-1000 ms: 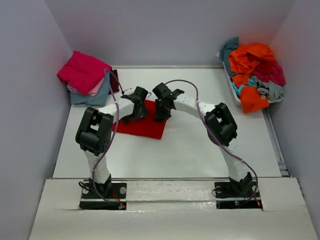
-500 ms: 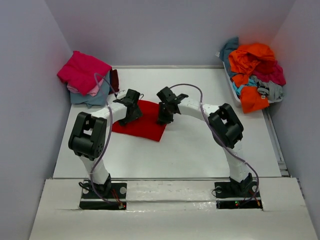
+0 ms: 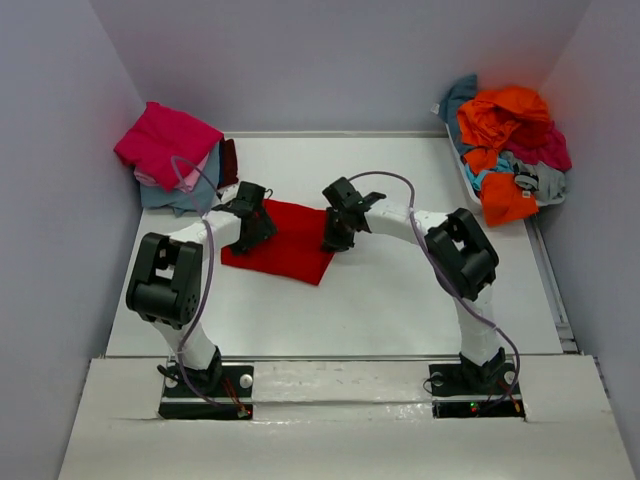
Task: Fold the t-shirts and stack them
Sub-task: Fold the tshirt
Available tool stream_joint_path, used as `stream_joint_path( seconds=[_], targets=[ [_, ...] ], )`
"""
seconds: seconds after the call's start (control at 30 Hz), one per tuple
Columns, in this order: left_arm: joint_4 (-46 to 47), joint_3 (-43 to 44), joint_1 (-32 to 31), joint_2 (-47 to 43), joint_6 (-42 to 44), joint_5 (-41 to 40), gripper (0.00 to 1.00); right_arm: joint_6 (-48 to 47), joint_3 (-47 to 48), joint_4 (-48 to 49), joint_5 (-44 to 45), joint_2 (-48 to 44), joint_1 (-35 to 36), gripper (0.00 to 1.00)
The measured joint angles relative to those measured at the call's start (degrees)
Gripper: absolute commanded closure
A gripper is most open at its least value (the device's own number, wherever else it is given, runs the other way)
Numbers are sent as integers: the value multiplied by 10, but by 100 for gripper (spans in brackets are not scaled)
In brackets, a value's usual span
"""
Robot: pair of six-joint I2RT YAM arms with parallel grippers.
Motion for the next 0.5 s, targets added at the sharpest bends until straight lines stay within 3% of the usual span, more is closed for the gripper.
stream_joint_path(
  seconds=[0.3,0.5],
  targets=[
    [-1,-10,11,-11,0,15,12,-6,-9,-12,7,-10,-6,67],
    [-3,-11,14,-11,3,12,12,-29,17,-99,29,-32,-12,66]
  ],
)
